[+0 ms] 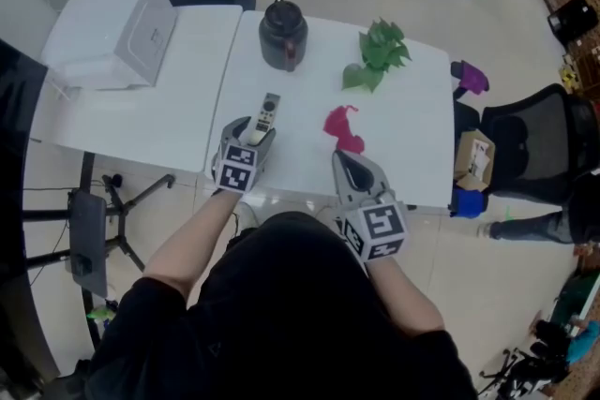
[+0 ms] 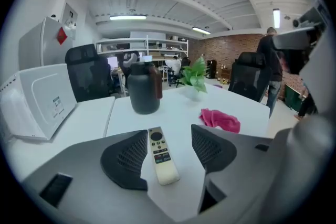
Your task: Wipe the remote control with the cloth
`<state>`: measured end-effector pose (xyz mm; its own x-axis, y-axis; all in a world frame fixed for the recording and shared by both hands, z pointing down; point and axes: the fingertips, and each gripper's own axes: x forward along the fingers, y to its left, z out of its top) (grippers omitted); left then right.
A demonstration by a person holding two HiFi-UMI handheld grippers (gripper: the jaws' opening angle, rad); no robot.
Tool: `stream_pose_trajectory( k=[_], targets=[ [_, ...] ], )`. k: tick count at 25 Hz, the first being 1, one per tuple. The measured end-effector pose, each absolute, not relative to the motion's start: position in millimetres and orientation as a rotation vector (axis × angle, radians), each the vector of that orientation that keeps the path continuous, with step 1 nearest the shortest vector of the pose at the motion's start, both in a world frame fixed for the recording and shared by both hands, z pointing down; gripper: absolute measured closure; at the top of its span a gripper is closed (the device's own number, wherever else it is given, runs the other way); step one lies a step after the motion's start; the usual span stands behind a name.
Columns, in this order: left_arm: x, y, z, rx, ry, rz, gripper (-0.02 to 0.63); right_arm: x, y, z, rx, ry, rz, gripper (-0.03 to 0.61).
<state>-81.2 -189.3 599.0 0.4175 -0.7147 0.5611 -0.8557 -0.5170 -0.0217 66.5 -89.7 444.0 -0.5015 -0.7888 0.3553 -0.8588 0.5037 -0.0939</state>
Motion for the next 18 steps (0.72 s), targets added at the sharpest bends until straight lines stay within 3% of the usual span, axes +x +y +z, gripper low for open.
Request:
stream_pose_trajectory(
  k=[8,18],
  targets=[
    [-98.1,-206.2,675.8,2.171,-1.392,0.892,0.328,74.5,-87.6,446.3,1.414,-2.452,0.388,0.569],
    [-86.7,-206.2,709.7,2.067,-1.35,0.939,0.328,80.2,-83.2,447.4,1.404,-2.427,0.406,0.568]
  ],
)
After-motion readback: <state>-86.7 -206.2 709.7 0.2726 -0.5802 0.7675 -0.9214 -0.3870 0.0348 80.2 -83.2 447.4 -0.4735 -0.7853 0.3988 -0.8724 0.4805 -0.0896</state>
